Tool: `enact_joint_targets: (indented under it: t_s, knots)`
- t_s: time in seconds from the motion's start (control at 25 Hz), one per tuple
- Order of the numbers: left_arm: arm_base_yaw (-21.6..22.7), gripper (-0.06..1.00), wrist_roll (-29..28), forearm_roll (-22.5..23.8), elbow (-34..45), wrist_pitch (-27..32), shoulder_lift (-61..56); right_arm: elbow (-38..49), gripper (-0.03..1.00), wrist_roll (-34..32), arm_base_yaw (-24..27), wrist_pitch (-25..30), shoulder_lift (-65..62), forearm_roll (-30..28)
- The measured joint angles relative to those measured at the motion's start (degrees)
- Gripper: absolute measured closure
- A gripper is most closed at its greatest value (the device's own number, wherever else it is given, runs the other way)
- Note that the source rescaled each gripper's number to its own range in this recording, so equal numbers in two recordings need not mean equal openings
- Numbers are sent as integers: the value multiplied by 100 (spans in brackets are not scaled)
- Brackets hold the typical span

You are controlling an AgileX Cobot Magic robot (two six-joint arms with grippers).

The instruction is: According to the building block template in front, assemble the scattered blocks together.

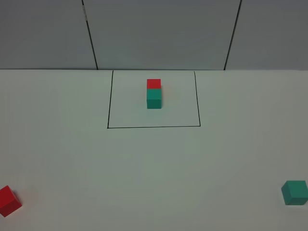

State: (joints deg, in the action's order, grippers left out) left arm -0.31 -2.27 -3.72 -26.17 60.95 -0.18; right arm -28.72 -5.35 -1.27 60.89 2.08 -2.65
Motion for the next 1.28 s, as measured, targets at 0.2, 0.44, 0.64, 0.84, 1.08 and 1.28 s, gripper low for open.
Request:
enact_joint_targets:
  t_s: [0.2,0.44,0.64,0.84,1.08,1.28]
  knots:
    - [0,42,0,0,0,0,0,0,58,0,0,0,0,0]
    - [0,42,0,0,0,0,0,0,58,0,0,0,0,0]
    - [0,42,0,0,0,0,0,0,58,0,0,0,0,0]
    - [0,42,0,0,0,0,0,0,58,0,0,0,0,0]
    - [0,42,0,0,0,0,0,0,58,0,0,0,0,0]
    - [0,42,0,0,0,0,0,0,58,0,0,0,0,0]
